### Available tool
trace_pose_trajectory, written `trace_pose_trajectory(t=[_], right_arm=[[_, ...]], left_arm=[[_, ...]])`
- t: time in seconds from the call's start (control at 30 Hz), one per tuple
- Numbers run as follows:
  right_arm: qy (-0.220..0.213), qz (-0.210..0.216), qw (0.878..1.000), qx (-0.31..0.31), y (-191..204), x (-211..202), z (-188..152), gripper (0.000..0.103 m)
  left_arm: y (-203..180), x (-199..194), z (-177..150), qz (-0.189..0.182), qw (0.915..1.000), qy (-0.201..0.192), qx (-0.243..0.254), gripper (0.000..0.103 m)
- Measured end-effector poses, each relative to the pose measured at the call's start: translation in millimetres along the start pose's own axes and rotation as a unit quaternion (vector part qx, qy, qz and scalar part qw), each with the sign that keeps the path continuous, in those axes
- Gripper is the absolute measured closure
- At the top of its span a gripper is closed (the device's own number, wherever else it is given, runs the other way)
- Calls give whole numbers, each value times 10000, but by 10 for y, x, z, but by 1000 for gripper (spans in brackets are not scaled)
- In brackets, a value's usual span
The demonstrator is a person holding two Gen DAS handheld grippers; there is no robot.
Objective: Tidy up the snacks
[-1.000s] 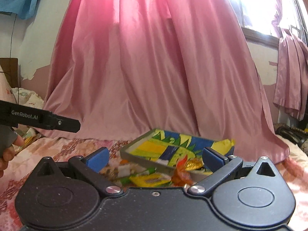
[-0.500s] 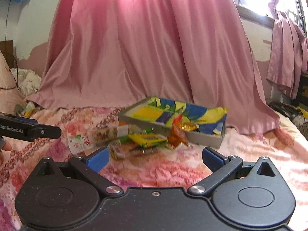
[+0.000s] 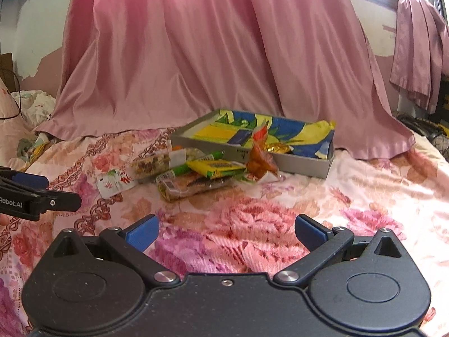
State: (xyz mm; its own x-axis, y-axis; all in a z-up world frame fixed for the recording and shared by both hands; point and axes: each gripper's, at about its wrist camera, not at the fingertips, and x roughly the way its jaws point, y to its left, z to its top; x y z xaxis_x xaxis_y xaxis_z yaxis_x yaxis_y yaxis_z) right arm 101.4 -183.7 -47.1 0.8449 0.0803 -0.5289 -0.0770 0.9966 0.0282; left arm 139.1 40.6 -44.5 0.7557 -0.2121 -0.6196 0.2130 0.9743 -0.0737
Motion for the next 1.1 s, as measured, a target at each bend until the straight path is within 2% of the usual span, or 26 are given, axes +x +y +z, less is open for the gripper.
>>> trace_pose_trajectory(t=[0.27,0.6,0.87,1.1], right_arm=[[170,95,9998,-27,25,89,-70,1],[298,164,9994,-62,65,194,-81,1],[240,115,9996,64,41,378,58,1],[119,80,9994,324,59,830,314,1]], left_arm=[[58,61,-10,48,9997,167,158,0],[160,173,54,50,9995,195,232,0],[257,396,264,-137,9994,83,300,0],[364,666,576,-246,9983,-7,529,0]])
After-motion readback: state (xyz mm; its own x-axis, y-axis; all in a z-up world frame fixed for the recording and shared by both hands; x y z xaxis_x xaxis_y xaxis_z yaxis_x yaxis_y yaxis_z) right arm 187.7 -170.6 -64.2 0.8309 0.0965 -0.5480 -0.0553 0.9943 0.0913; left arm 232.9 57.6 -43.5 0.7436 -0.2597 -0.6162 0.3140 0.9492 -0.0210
